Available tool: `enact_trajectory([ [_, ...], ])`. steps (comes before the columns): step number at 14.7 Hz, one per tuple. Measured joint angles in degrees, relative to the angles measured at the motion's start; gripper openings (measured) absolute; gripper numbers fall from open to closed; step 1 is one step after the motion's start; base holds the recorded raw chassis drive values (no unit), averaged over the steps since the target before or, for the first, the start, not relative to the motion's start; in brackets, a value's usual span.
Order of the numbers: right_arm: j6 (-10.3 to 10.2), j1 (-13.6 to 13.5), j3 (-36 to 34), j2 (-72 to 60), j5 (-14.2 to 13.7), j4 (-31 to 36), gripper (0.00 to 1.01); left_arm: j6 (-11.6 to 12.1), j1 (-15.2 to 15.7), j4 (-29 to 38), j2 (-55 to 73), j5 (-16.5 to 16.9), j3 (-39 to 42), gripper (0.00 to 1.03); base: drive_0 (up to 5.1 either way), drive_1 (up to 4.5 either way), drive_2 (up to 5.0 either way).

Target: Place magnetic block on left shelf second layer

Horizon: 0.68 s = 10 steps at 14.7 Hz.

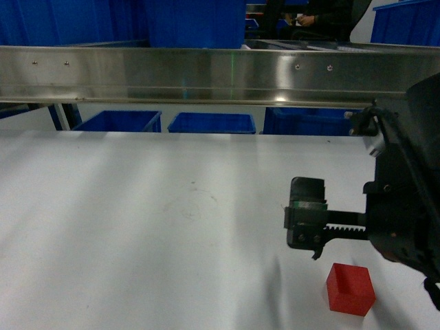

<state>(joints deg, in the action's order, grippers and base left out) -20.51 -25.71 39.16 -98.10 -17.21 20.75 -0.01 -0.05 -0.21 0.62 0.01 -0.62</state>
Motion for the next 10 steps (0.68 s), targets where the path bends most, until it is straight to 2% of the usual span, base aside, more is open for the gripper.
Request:
enact_trajectory([
  [1,-1.09,-0.61,-0.15,-0.87,-0.44,-0.59,0.98,0.02,0.0,0.02,0.0,-0.02,0.0,0.98,0.0,0.0,0.0],
  [3,-5.05,-1.6,-2.67,-2.8,-1.88,0.15,0.98,0.02,0.0,0.0,0.0,-0.02,0.0,0.98,0.0,0.0,0.0],
  [5,-7.78,-2.91,-4.09,-4.9,-2.08,1.86,0.98,0.0,0.0,0.0,0.0,0.0,0.0,0.98,0.0,0.0,0.0],
  [8,-9.11,-4.79,-5.18,-7.34,-3.54,3.98,0.98,0.0,0.0,0.02,0.0,0.0,0.0,0.98,0.0,0.0,0.0],
  [9,-8.94,-5.05,-5.53,-8.48,-5.18,6.03,0.89,0.0,0.0,0.04,0.0,0.0,0.0,0.98,0.0,0.0,0.0],
  [10,-8.26,-4.96,-5.92,-9.11,-6.03,7.26,0.73,0.02,0.0,0.0,0.0,-0.02,0.0,0.98,0.0,0.0,0.0],
])
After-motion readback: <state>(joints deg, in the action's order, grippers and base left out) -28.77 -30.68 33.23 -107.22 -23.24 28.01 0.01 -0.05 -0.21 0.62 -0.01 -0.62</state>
